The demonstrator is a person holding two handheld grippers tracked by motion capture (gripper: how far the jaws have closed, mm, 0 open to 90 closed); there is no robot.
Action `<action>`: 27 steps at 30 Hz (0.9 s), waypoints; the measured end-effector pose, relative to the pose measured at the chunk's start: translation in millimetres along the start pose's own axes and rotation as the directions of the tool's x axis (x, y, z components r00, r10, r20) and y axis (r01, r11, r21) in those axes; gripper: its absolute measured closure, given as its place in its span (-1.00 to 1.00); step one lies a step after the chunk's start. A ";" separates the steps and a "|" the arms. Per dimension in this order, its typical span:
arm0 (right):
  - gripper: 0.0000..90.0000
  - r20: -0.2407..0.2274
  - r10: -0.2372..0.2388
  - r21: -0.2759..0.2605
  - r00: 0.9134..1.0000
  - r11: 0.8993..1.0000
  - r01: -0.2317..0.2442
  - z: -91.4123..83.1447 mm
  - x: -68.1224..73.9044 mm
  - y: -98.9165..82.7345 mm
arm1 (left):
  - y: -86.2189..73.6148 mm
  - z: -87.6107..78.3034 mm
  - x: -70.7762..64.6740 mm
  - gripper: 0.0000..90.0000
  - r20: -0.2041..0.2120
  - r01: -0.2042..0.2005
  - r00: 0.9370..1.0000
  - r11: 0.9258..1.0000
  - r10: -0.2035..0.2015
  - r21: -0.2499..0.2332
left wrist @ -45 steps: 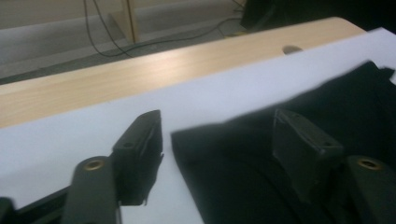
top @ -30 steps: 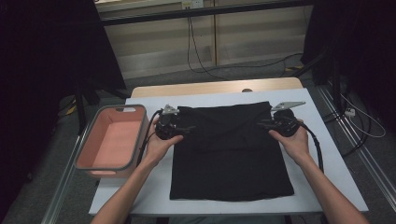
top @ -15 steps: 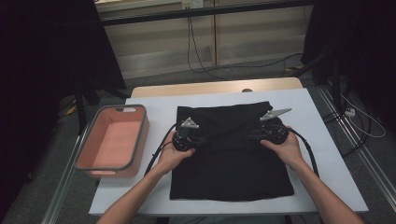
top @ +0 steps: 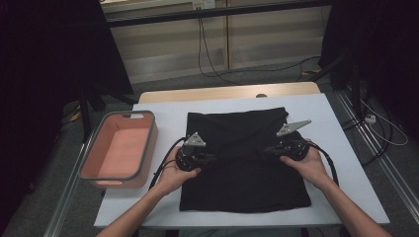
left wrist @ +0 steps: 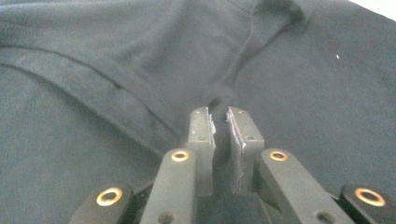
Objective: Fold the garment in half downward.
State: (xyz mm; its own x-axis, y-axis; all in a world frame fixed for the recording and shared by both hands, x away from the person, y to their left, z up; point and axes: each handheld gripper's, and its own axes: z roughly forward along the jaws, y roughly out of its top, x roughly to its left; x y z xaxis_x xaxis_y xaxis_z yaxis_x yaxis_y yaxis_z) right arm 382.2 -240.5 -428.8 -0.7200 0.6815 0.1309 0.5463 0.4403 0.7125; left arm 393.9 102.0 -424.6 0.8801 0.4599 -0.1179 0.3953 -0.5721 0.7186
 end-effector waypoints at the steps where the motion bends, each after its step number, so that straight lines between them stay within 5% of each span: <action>1: 0.93 -0.006 -0.005 -0.003 1.000 1.000 0.005 -2.2 3.8 -3.2 | -2.4 -1.0 -2.3 0.80 0.008 0.004 1.000 1.000 -0.004 0.000; 3: 0.91 -0.006 -0.007 -0.004 1.000 1.000 0.007 -5.1 9.4 -8.2 | -6.9 -2.0 -5.6 0.71 0.044 0.029 0.999 1.000 -0.029 0.009; 9: 0.78 -0.018 -0.022 0.034 1.000 0.999 0.023 -15.8 22.8 -20.5 | -13.6 -9.8 -15.0 0.52 0.043 0.010 0.999 1.000 -0.010 0.014; 14: 0.62 -0.025 0.003 0.012 1.000 1.000 -0.003 -20.3 27.6 -26.1 | -13.3 -8.3 -17.0 0.44 0.030 -0.006 1.000 1.000 0.005 0.017; 17: 0.61 -0.014 0.000 0.029 1.000 1.000 0.000 -18.7 27.6 -24.4 | -11.2 0.2 -14.8 0.28 -0.015 0.012 1.000 1.000 -0.011 0.026; 19: 0.61 -0.013 -0.005 0.031 1.000 1.000 0.005 -19.0 27.5 -19.8 | -7.8 4.7 -14.4 0.29 -0.035 0.002 0.999 0.999 0.000 0.042; 22: 0.59 -0.026 0.001 0.008 1.000 1.000 -0.001 -15.7 28.2 -13.5 | -6.0 8.5 -12.2 0.30 -0.011 0.007 1.000 1.000 -0.006 0.030; 27: 0.53 -0.042 0.001 0.017 0.999 1.000 0.000 0.1 32.7 -17.4 | -13.5 11.8 -16.3 0.59 -0.024 -0.003 1.000 0.999 0.005 0.054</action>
State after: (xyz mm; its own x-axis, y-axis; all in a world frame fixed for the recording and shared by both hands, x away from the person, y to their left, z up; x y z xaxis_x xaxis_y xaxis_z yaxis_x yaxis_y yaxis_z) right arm 349.1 -225.8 -437.0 -0.7369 0.6567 0.1603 0.5535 0.4502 0.7007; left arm 377.4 94.2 -440.5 0.8754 0.4732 -0.0983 0.4060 -0.6097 0.6808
